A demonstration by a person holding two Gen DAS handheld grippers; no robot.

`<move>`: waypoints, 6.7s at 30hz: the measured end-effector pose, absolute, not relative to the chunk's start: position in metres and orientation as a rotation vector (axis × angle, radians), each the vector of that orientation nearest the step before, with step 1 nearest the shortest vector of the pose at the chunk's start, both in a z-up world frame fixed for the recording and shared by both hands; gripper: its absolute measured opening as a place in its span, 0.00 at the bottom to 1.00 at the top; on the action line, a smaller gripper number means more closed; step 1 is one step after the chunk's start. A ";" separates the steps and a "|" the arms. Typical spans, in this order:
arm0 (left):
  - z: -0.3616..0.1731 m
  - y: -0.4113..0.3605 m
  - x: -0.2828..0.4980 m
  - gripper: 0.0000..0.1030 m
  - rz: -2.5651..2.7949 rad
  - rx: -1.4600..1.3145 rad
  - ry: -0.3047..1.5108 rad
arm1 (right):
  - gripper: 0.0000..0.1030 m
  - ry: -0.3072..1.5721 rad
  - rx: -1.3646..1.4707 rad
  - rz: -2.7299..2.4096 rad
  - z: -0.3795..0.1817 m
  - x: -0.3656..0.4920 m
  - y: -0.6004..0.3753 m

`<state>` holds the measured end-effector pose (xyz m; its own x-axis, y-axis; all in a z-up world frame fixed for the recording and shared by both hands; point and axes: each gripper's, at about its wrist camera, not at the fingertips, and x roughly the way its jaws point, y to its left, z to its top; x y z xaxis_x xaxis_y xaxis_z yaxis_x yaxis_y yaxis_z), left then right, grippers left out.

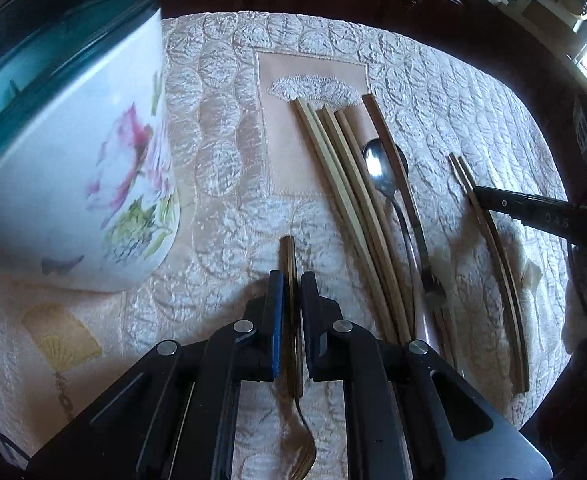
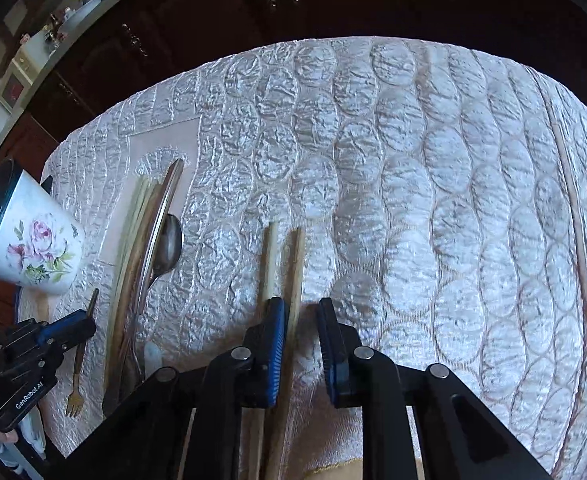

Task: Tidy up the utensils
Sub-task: 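Carry the chopstick in the left tool into the flowered cup while the right tool drops its chopstick there, then open both tools and withdraw them from the cup toward the utensils, then close the left tool on a wooden chopstick while the right tool grasps another chopstick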

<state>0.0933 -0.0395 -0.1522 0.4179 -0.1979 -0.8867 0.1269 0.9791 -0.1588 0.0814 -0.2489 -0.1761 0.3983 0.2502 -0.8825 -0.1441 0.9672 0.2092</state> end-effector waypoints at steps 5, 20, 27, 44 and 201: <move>-0.155 -0.048 0.101 0.07 -0.201 -0.034 1.116 | 0.14 1.138 0.081 0.263 -0.176 0.094 -0.238; -0.085 -0.010 0.043 0.05 -0.335 -0.126 0.937 | 0.05 0.930 0.153 0.400 -0.085 0.042 -0.245; -0.050 0.017 0.009 0.05 -0.328 -0.158 0.855 | 0.05 0.806 0.143 0.482 -0.026 0.008 -0.233; 0.064 0.090 0.017 0.05 -0.188 -0.171 0.621 | 0.05 0.537 0.158 0.655 0.095 0.020 -0.136; -0.154 -0.060 0.104 0.27 -0.214 -0.094 1.068 | 0.48 1.072 0.130 0.260 -0.144 0.055 -0.254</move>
